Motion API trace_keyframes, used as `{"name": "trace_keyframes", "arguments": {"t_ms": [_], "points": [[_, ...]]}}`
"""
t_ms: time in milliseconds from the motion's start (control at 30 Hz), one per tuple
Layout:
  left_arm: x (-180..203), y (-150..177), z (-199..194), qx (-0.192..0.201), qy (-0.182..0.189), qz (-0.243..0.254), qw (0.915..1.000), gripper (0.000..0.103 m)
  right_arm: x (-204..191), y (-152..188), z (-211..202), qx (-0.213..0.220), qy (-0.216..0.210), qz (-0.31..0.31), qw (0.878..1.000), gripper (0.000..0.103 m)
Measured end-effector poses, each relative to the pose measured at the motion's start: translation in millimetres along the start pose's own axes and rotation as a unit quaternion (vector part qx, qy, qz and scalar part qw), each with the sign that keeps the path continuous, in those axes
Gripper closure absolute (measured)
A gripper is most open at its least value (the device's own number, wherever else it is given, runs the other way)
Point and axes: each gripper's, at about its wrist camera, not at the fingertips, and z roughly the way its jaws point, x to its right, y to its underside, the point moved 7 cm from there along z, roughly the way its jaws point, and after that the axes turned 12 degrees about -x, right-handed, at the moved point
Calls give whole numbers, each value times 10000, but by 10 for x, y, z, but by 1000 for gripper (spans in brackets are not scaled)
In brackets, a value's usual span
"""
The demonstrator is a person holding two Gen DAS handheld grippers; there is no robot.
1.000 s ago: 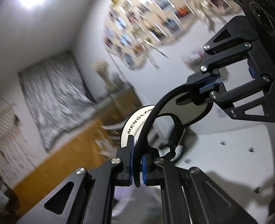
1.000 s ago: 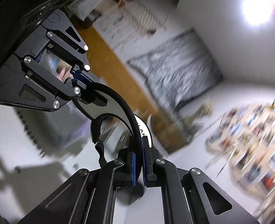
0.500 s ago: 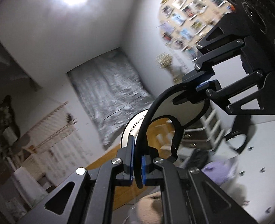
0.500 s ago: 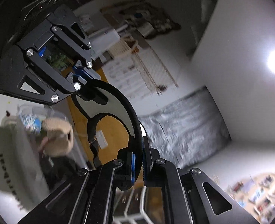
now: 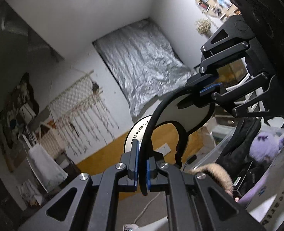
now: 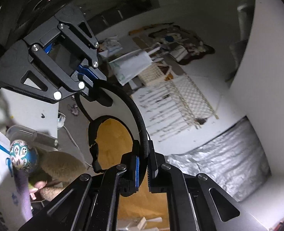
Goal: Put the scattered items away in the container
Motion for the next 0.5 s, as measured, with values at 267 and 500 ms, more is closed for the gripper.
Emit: {"name": "trace_keyframes", "arguments": {"t_ms": [267, 500], "points": [[74, 154, 226, -316, 150, -161, 9993, 96, -224, 127, 252, 21, -303, 63, 9995, 97], [156, 236, 227, -514, 147, -148, 9985, 96, -379, 253, 225, 116, -464, 93, 9988, 97]]}}
